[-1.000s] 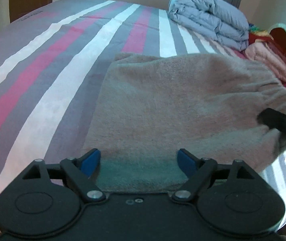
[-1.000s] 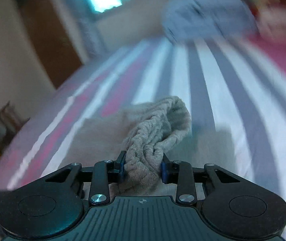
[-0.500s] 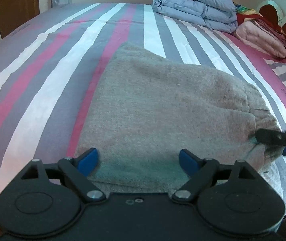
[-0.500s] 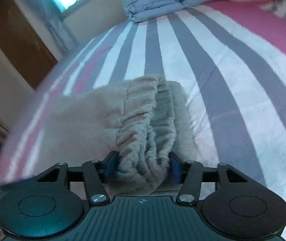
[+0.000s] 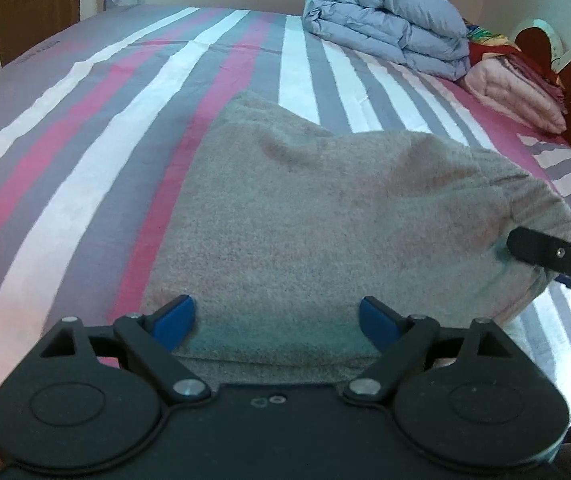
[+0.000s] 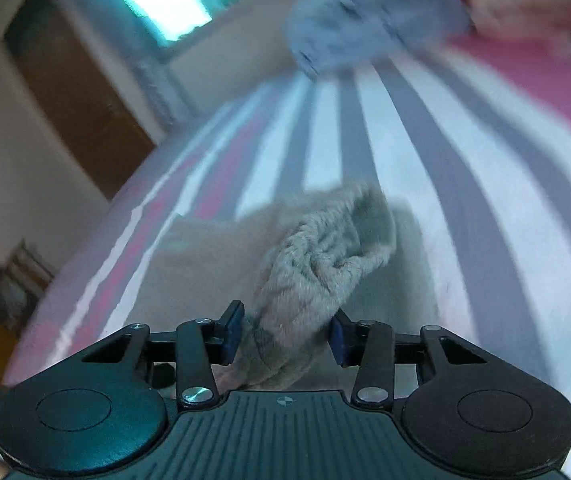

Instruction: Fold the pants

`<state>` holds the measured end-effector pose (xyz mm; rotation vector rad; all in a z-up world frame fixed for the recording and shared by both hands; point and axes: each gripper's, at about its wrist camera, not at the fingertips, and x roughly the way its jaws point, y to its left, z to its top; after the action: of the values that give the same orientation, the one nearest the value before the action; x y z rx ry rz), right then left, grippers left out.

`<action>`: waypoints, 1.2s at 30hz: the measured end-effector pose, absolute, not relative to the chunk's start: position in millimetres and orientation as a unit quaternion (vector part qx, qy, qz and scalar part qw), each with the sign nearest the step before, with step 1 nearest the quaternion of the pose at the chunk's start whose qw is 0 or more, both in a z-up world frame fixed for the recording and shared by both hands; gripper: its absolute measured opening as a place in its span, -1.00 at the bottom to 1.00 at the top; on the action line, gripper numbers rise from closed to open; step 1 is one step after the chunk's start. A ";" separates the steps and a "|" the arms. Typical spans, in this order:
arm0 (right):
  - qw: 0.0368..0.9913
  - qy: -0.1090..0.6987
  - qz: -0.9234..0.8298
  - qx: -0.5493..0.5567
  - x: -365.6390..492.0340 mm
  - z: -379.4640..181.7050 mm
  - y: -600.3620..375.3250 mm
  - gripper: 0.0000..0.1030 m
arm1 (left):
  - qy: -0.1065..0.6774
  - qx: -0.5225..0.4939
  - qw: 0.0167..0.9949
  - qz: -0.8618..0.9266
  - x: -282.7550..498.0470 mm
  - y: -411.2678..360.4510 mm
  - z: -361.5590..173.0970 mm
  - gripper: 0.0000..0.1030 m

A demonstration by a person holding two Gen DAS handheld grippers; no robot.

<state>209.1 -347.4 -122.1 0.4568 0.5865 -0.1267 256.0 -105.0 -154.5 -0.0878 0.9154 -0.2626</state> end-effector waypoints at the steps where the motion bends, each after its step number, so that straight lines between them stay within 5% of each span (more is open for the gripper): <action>1: 0.929 0.287 -0.065 0.225 206.3 -121.0 -349.9 -0.15 | 0.443 -0.046 0.886 -0.134 255.9 -106.8 -155.3 0.61; 6: 0.891 0.369 -0.132 0.228 209.1 -161.7 -366.2 -0.01 | 0.442 0.013 0.886 -0.142 251.2 -125.4 -163.6 0.63; 15: 0.918 0.306 -0.151 0.202 180.4 -123.6 -355.8 0.20 | 0.462 -0.061 0.875 -0.135 267.8 -94.7 -151.0 0.57; 20: 0.944 0.277 -0.130 0.124 215.0 -105.0 -332.3 0.20 | 0.457 -0.053 0.879 -0.126 297.3 -100.8 -136.0 0.24; 23: 0.944 0.292 -0.110 0.107 254.9 -103.3 -324.7 0.19 | 0.472 -0.056 0.871 -0.122 335.0 -108.3 -127.6 -0.21; 26: 0.940 0.302 -0.111 0.116 292.6 -105.5 -331.1 -0.29 | 0.475 -0.035 0.872 -0.116 363.2 -116.7 -130.1 -0.60; 36: 0.927 0.358 -0.095 0.056 371.0 -162.0 -338.2 -0.44 | 0.487 -0.010 0.866 -0.117 422.0 -145.8 -173.2 -0.86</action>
<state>371.0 -338.2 -162.0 0.1147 0.7348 -0.1945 422.0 -145.8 -173.2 -0.0208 1.0200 -0.2442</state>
